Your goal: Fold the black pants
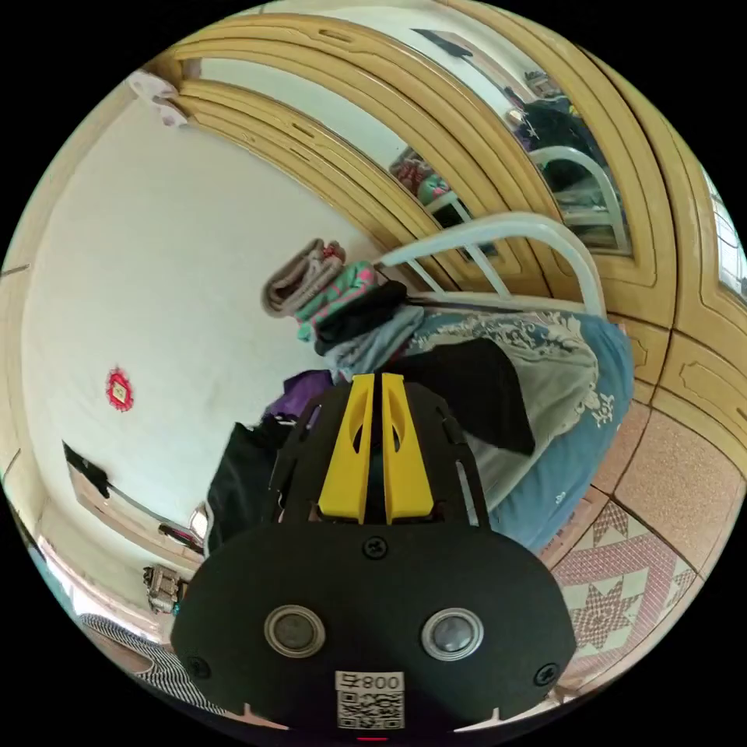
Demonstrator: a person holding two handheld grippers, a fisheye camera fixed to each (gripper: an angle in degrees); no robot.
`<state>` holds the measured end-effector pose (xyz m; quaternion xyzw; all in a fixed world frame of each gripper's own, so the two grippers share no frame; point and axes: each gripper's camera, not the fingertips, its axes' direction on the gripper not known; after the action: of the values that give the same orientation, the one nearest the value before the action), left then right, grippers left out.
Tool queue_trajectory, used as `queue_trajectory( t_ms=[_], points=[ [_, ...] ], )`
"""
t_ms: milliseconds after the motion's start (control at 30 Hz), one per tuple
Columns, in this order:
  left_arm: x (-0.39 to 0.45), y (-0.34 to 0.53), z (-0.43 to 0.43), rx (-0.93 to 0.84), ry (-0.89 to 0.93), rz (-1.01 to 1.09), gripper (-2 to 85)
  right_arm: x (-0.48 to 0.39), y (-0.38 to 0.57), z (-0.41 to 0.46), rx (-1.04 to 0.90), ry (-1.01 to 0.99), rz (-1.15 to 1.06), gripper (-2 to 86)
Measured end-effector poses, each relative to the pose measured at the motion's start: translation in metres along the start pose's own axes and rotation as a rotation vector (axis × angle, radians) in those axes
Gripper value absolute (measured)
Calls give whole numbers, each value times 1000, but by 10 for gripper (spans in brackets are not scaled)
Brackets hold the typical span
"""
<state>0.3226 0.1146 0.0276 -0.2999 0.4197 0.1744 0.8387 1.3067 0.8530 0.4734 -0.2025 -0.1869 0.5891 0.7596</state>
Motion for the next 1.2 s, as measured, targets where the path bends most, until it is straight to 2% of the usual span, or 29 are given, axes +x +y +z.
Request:
queue_trajectory(
  t_ms=[200,433,667,800,900,1000,1200],
  points=[
    [9,48,-36,61,58,2,2,-101,-22,-54,131,-145,-110,9],
    [33,105,-86,158,143,67,7,-255,-13,-127,224,-368,-366,10],
    [101,159,-162,329,246,318,52,-426,55,-173,201,-595,-640,10],
    [160,200,-220,471,165,512,91,-506,93,-178,159,-724,-729,11],
    [194,245,-262,600,60,585,121,-572,123,-174,110,-819,-780,12],
    [218,301,-298,705,-60,619,143,-630,158,-155,21,-926,-800,12],
    [243,417,-349,751,-187,611,163,-718,247,-81,-229,-1107,-711,12]
  ],
)
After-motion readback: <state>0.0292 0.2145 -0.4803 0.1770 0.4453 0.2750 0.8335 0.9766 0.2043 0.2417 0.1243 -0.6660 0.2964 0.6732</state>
